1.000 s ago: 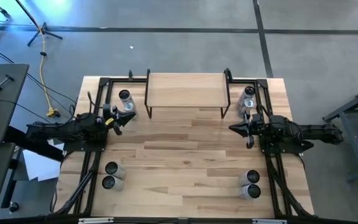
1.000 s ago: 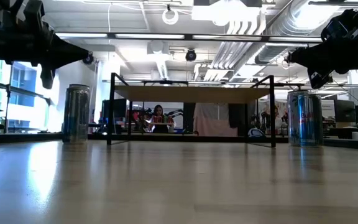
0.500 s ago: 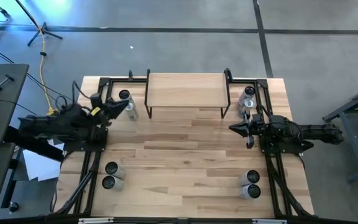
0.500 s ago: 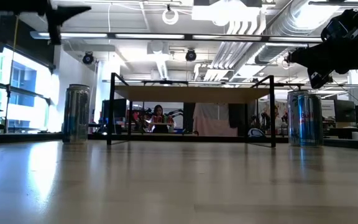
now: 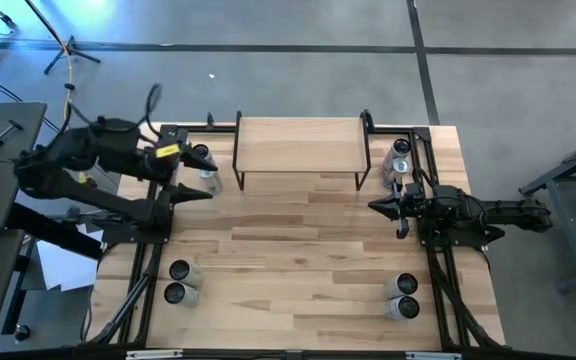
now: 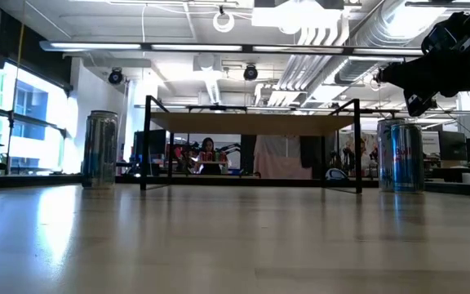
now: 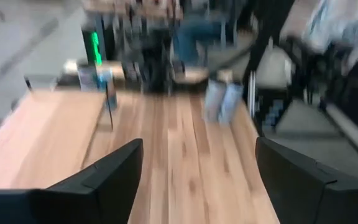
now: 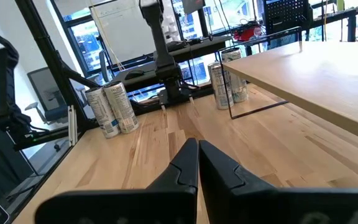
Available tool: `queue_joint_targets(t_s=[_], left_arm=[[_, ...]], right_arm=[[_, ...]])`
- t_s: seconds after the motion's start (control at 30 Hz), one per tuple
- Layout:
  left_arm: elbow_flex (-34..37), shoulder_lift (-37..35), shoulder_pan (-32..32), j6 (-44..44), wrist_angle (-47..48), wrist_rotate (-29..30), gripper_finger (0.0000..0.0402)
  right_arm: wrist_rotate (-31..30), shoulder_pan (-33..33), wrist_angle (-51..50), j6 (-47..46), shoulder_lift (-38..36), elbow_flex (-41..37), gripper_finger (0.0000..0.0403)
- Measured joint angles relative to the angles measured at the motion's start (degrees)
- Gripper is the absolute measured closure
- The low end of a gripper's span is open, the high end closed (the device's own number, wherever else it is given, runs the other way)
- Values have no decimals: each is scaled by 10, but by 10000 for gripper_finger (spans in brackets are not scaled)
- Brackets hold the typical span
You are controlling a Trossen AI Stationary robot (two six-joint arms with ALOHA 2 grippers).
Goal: Place canned beverage on shelf
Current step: Put the bottom left black soda can on the shelf
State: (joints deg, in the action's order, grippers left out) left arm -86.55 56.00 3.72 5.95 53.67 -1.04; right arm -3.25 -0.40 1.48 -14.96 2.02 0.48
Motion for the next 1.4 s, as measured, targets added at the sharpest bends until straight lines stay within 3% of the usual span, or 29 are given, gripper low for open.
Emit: queue_joint_targets(t_s=[0.13, 0.47, 0.6, 0.8, 0.97, 1.2, 1.4], left_arm=[[-55, 30, 2, 7, 63, 1, 115], [-58, 50, 2, -64, 62, -23, 116], [-58, 66, 12, -86, 82, -34, 93], [-58, 124, 33, -69, 260, -19, 16], [-54, 171, 73, -28, 351, -80, 10], [-14, 142, 159, 149, 347, -77, 5], [58, 41, 276, 494, 292, 59, 5]], right_arm=[[0, 0, 0, 0, 0, 0, 402], [0, 0, 0, 0, 0, 0, 402], [0, 0, 0, 0, 0, 0, 402], [0, 0, 0, 0, 0, 0, 402], [0, 0, 0, 0, 0, 0, 402], [0, 0, 0, 0, 0, 0, 402], [0, 0, 0, 0, 0, 0, 402]])
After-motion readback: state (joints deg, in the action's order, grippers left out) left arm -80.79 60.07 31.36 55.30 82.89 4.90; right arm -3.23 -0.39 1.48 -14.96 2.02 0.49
